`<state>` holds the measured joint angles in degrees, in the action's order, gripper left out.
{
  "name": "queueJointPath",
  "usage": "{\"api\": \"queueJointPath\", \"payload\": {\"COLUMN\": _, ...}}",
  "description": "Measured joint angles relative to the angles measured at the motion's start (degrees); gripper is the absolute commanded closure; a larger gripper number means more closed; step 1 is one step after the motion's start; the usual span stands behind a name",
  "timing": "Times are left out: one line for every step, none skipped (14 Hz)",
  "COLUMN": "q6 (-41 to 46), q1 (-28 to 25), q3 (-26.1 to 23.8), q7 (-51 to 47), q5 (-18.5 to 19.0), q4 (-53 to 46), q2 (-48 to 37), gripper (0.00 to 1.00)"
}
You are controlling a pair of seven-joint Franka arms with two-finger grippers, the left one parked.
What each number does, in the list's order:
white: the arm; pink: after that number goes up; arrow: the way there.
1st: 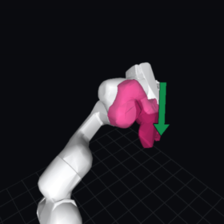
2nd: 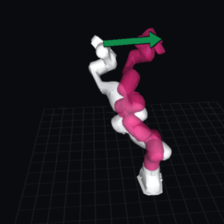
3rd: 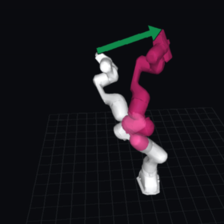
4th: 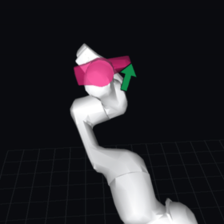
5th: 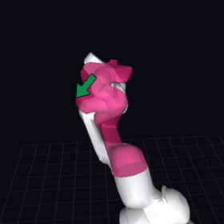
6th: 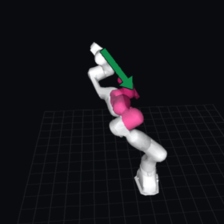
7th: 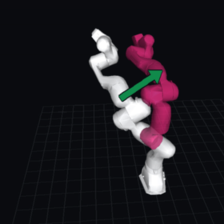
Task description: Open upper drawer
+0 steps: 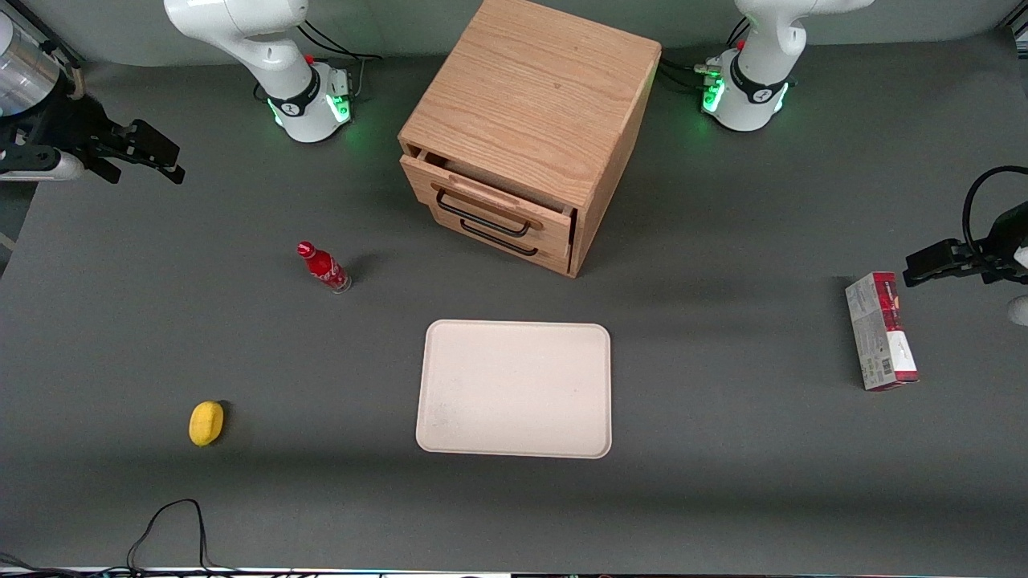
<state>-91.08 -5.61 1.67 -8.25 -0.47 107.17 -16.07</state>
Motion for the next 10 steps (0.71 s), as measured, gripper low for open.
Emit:
{"api": "queueJointPath", "payload": {"q6": 0.0, "q1": 0.0, "q3": 0.0, "q7": 0.0, "q5": 0.0, "q4": 0.0, "q2": 0.1, "gripper": 0.0}}
{"api": "queueJointPath", "payload": {"q6": 0.0, "q1": 0.0, "q3": 0.0, "q7": 0.0, "q5": 0.0, "q4": 0.0, "q2": 0.3, "gripper": 0.0}}
{"api": "queueJointPath", "payload": {"q6": -0.1, "q1": -0.1, "q3": 0.0, "q7": 0.0, "q5": 0.0, "q4": -0.1, "q2": 0.7, "gripper": 0.0}}
{"api": "queueJointPath", "payload": {"q6": -0.3, "q1": -0.1, "q3": -0.4, "q7": 0.0, "q5": 0.0, "q4": -0.7, "q2": 1.6, "gripper": 0.0}}
{"api": "queueJointPath", "payload": {"q6": -0.5, "q1": -0.2, "q3": -1.5, "q7": 0.0, "q5": -0.1, "q4": -2.0, "q2": 3.2, "gripper": 0.0}}
{"api": "queueJointPath", "payload": {"q6": -0.9, "q1": -0.3, "q3": -3.8, "q7": 0.1, "q5": -0.2, "q4": -4.2, "q2": 5.5, "gripper": 0.0}}
{"api": "queueJointPath", "payload": {"q6": -1.1, "q1": -0.5, "q3": -7.3, "q7": 0.1, "q5": -0.2, "q4": -7.0, "q2": 8.5, "gripper": 0.0}}
{"api": "queueJointPath", "payload": {"q6": -1.2, "q1": -0.6, "q3": -11.4, "q7": 0.1, "q5": -0.3, "q4": -10.2, "q2": 11.8, "gripper": 0.0}}
{"api": "queueJointPath", "payload": {"q6": -1.2, "q1": -0.8, "q3": -16.0, "q7": 0.1, "q5": -0.3, "q4": -13.2, "q2": 15.1, "gripper": 0.0}}
{"api": "queueJointPath", "payload": {"q6": -1.2, "q1": -1.0, "q3": -20.1, "q7": 0.0, "q5": -0.3, "q4": -15.7, "q2": 18.0, "gripper": 0.0}}
